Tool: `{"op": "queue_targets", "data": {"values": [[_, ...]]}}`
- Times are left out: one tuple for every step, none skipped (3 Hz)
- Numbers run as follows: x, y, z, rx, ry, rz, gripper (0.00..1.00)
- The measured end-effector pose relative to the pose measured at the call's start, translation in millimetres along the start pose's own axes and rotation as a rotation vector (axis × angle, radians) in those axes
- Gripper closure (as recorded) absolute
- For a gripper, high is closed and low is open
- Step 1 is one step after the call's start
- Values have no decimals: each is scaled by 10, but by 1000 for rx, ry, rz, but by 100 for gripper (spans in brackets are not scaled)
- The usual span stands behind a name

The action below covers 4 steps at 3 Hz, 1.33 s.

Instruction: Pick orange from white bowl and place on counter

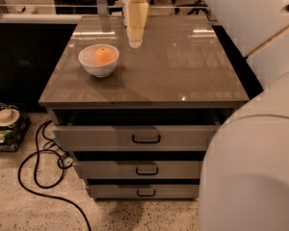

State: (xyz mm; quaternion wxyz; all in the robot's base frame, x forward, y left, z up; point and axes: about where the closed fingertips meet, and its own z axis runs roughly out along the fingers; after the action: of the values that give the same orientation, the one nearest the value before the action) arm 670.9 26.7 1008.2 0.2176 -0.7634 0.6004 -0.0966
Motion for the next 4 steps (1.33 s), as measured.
{"op": "queue_targets", "data": {"values": [[-130, -78, 152, 1, -8, -18, 0], [-276, -196, 290, 17, -26, -41, 0], [-305, -318, 358, 10, -4, -89, 0], [-219, -485, 370, 7, 20, -129, 0]]}}
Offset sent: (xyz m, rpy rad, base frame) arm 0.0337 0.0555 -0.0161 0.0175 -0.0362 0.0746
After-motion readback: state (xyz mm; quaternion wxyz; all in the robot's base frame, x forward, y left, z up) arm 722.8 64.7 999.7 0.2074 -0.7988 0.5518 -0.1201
